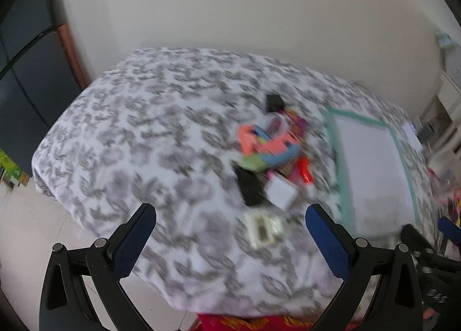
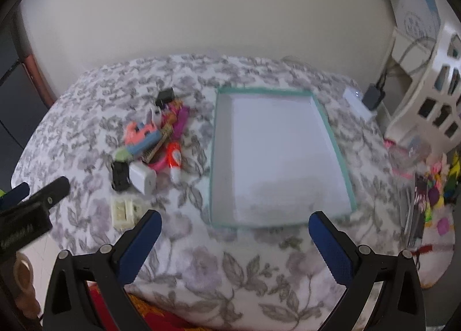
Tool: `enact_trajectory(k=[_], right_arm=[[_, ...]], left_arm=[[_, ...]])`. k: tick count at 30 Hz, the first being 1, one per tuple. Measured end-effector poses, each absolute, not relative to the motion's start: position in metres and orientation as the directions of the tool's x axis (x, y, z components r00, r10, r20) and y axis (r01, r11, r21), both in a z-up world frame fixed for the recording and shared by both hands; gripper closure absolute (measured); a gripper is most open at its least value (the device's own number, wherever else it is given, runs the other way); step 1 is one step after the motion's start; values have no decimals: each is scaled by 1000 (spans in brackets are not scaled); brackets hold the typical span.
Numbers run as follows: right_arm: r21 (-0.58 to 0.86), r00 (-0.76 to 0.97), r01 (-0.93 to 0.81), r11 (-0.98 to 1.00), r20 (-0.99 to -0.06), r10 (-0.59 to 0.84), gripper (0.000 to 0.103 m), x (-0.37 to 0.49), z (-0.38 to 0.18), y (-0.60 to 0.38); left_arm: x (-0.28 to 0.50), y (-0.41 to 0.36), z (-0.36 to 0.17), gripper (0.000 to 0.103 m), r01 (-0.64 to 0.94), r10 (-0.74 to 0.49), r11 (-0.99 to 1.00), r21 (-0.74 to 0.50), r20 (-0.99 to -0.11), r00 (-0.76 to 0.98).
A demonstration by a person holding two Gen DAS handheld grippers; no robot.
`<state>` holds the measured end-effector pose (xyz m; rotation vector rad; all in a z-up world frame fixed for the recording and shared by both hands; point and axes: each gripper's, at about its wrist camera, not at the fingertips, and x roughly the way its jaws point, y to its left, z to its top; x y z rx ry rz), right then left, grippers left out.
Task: Organize rigid objects
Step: 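Move both grippers toward the pile of small items beside the tray, then grasp the white charger with the right gripper while the left grasps the cream hair clip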
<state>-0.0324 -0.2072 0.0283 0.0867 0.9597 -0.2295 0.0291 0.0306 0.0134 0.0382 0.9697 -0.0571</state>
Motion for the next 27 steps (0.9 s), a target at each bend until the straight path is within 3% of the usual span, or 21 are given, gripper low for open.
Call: enact_trajectory(k=[11, 27], right_arm=[[23, 590, 169, 985, -803, -83, 0, 19, 43, -173], [57, 488, 111, 992, -873, -5, 0, 70, -30, -142]], left_arm=[[72, 79, 24, 0, -38, -10, 999, -37, -839, 543], [85, 60, -75, 0, 12, -8, 1000, -4, -925, 381]])
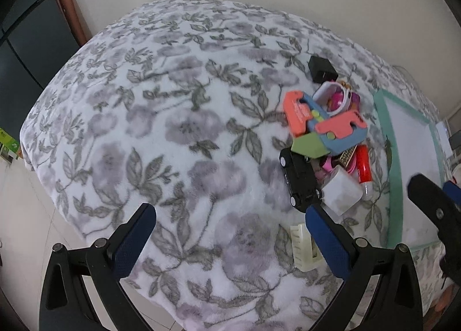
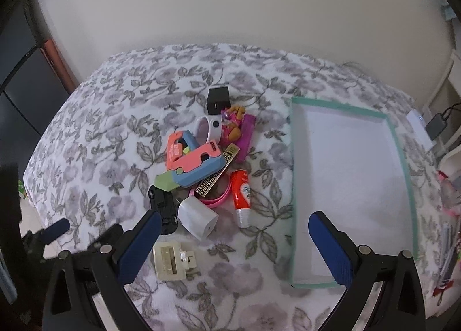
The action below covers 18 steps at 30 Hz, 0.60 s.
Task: Organize rigid objects
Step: 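Grasp the white charger with the right gripper while the left grasps the cream hair clip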
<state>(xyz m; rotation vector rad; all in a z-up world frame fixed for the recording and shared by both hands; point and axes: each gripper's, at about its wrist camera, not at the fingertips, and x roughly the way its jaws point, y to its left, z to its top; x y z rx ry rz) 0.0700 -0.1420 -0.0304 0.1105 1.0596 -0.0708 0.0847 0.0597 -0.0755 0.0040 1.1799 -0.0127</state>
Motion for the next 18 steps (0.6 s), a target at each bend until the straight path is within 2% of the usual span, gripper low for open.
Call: enact_trajectory(k=[6, 9, 13, 18], right_arm=[[116, 422, 88, 989, -904, 69, 0, 87, -64, -136], [122, 401, 76, 990, -912, 82, 4, 92, -77, -132], [164, 386, 68, 984, -914, 126, 10, 99, -90, -127], [186, 368, 46, 981, -916, 156, 17, 104, -100, -117]], left_arm=[[79, 50, -94, 0, 59, -16, 998, 4, -939, 345], [76, 41, -101, 1, 85, -15, 996, 15, -942, 336], [74, 33, -106, 13, 120, -10, 992, 32, -942, 336], [71, 31, -108, 16, 140, -9, 989, 42, -938, 347]])
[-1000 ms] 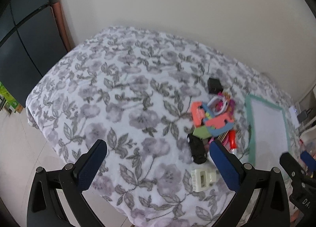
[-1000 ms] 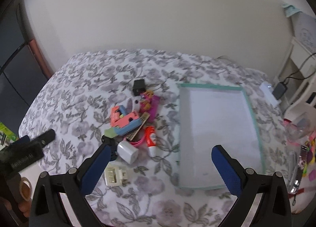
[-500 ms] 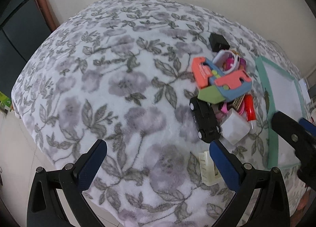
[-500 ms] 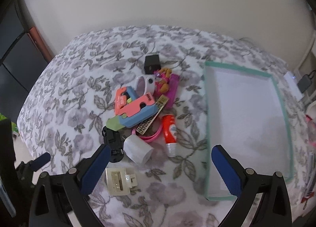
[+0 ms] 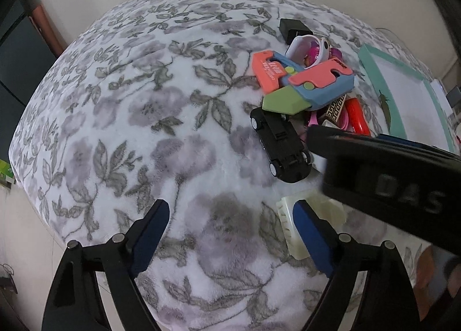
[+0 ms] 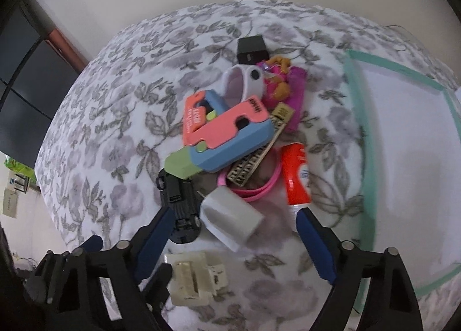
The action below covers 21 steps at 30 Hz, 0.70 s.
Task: Organize rigid objects
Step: 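Grasp the white charger with the right gripper while the left grasps the cream hair clip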
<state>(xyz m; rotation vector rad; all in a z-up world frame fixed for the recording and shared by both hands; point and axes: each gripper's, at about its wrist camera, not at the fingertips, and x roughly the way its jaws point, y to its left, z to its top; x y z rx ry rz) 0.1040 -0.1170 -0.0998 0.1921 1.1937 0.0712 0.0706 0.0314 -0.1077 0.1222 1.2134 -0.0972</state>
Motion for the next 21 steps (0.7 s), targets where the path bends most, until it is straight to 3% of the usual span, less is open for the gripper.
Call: enact_trajectory(k=[3, 8, 13, 19, 21], right_arm=[[216, 352, 54, 975, -918, 184, 23, 108, -107, -114], [250, 333, 90, 964, -920, 207, 44, 111, -117, -117], [305, 331, 117, 945, -909, 253, 49, 111, -123, -124], [296, 326, 128, 947, -914, 242, 51, 104, -121, -132], [297, 323, 142, 944, -916, 239, 51, 99, -121, -138]], left_arm=[[68, 30, -106, 22, 156, -17, 987, 41, -935, 354], [63, 22, -105, 30, 193, -36, 981, 35, -934, 356], [60, 13, -108, 37, 227, -53, 973, 28, -938, 344], [61, 9, -121, 58, 234, -50, 972, 20, -957, 287], [62, 9, -124, 59, 230, -59, 973, 7, -960, 275]])
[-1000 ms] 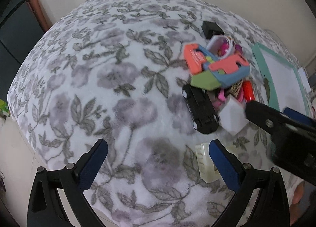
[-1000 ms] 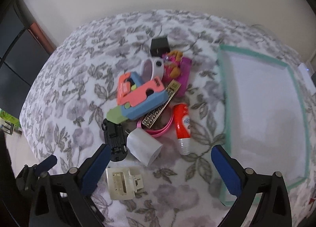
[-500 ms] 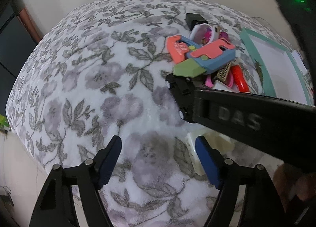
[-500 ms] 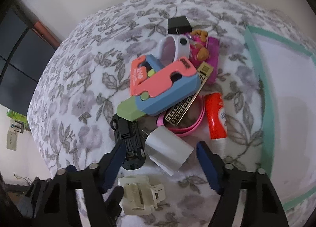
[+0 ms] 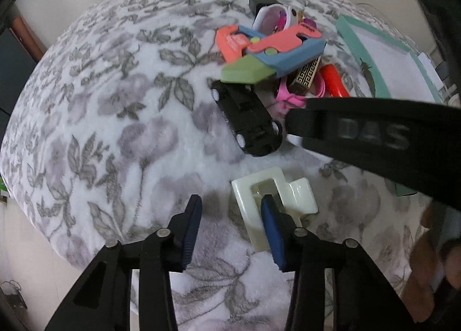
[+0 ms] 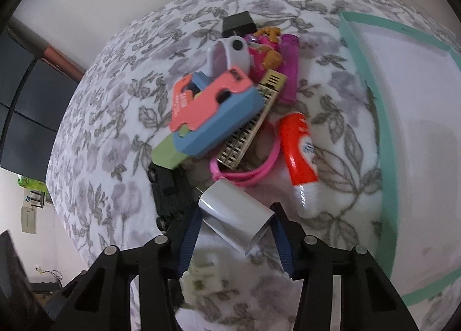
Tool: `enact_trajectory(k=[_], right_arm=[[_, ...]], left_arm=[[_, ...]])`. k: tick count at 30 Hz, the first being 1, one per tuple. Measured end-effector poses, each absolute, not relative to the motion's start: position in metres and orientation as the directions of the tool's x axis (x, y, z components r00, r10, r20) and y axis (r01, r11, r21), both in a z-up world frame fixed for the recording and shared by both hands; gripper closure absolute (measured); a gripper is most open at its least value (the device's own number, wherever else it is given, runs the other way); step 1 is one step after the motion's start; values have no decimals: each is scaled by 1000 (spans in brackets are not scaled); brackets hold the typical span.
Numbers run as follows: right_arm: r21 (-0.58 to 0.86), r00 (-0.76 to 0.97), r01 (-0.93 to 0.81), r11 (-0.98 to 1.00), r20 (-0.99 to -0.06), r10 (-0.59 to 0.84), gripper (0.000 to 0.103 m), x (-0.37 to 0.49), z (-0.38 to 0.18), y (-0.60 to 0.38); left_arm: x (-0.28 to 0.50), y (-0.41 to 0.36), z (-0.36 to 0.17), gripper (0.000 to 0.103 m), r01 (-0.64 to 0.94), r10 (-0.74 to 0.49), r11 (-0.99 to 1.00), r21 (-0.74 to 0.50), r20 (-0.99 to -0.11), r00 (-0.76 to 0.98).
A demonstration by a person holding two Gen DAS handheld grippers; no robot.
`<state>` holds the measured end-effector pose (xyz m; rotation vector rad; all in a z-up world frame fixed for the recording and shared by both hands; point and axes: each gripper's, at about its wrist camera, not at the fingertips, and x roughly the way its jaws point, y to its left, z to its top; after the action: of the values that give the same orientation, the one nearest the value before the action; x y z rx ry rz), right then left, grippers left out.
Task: Organize rigid objects
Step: 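Grasp the white charger with the right gripper while the left grasps the cream hair clip, then carry both items into the teal-rimmed tray while the left gripper releases the hair clip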
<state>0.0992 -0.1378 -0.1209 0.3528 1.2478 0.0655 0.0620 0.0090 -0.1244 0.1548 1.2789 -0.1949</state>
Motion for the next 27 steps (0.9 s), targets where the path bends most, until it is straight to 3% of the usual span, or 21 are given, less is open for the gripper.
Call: enact_trajectory(k=[15, 22, 27], right_arm=[[307, 255, 240, 921, -935, 245, 51, 63, -120, -170], [318, 255, 242, 917, -933, 256, 51, 56, -115, -175], [341, 266, 253, 905, -924, 274, 52, 53, -111, -182]], left_arm=[[67, -18, -134, 60, 259, -11, 964, 64, -961, 276], [64, -34, -128, 90, 292, 17, 951, 106, -957, 290], [68, -34, -122, 91, 276, 36, 954, 117, -959, 282]])
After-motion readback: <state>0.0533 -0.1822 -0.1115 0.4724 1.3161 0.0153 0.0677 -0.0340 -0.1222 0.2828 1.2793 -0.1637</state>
